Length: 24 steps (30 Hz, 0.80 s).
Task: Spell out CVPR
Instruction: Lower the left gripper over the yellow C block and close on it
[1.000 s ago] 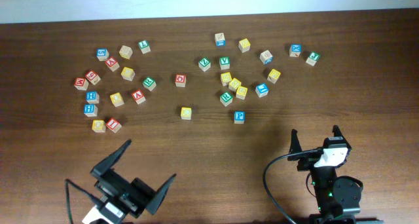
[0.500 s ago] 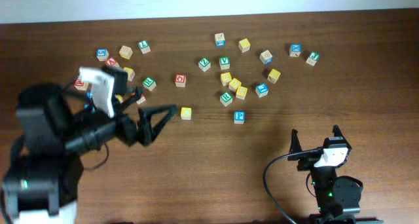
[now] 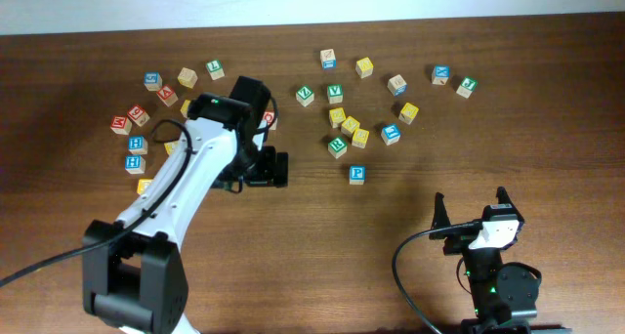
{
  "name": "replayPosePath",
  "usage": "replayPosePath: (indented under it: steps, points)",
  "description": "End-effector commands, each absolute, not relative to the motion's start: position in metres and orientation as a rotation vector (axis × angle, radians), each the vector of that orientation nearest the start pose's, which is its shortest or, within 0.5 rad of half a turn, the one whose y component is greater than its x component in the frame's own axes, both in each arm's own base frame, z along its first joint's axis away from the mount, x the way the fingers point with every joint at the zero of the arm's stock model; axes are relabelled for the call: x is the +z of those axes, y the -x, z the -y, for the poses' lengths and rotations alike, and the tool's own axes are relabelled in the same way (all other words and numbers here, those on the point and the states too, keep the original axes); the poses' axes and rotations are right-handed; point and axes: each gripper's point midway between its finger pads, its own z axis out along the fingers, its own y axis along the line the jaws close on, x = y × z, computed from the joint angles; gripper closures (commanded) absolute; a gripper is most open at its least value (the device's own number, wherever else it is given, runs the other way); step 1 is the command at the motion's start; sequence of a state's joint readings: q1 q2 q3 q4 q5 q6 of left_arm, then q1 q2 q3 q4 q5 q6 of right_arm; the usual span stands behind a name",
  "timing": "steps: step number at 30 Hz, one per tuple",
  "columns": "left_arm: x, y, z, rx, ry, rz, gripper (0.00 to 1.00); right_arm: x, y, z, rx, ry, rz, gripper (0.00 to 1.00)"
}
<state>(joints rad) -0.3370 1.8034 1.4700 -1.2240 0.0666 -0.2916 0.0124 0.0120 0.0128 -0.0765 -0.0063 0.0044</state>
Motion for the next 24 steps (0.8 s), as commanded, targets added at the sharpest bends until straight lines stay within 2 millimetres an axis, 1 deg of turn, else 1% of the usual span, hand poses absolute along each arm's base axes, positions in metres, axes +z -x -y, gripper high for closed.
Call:
replayPosePath:
  steps: [1, 2, 4, 8, 9, 12, 14, 16, 19, 22, 24]
  points:
    - [0.094, -0.343, 0.119, -0.039, -0.013, -3.048, 0.01, 0.156, -0.246, -0.001, 0.015, -0.009, -1.65, 0.02]
    - [0.094, -0.356, 0.118, -0.012, -0.009, -2.995, 0.01, 0.156, -0.246, -0.001, 0.015, -0.008, -1.65, 0.02]
    - [0.096, -0.368, 0.112, 0.041, 0.0, -2.938, 0.01, 0.156, -0.246, -0.001, 0.015, -0.008, -1.65, 0.02]
    - [0.094, -0.369, 0.111, 0.054, 0.008, -2.936, 0.01, 0.156, -0.246, -0.001, 0.015, -0.008, -1.65, 0.02]
    - [0.09, -0.366, 0.11, 0.058, 0.034, -2.948, 0.01, 0.156, -0.246, -0.001, 0.015, -0.008, -1.65, 0.02]
    - [0.075, -0.365, 0.11, 0.074, 0.031, -2.979, 0.01, 0.156, -0.246, -0.001, 0.016, -0.008, -1.65, 0.02]
    - [0.062, -0.37, 0.117, 0.037, 0.027, -2.992, 0.0, 0.156, -0.246, -0.001, 0.015, -0.008, -1.65, 0.02]
    - [0.042, -0.374, 0.132, -0.058, 0.016, -3.023, 0.0, 0.156, -0.246, -0.001, 0.015, -0.008, -1.65, 0.02]
    - [0.025, -0.372, 0.148, -0.154, -0.004, -3.06, 0.01, 0.156, -0.246, -0.001, 0.015, -0.008, -1.65, 0.01]
    - [0.016, -0.368, 0.154, -0.127, -0.035, -3.077, 0.0, 0.156, -0.246, -0.001, 0.015, -0.008, -1.65, 0.02]
    - [0.016, -0.37, 0.15, -0.065, -0.044, -3.064, 0.03, 0.156, -0.246, -0.001, 0.015, -0.008, -1.65, 0.02]
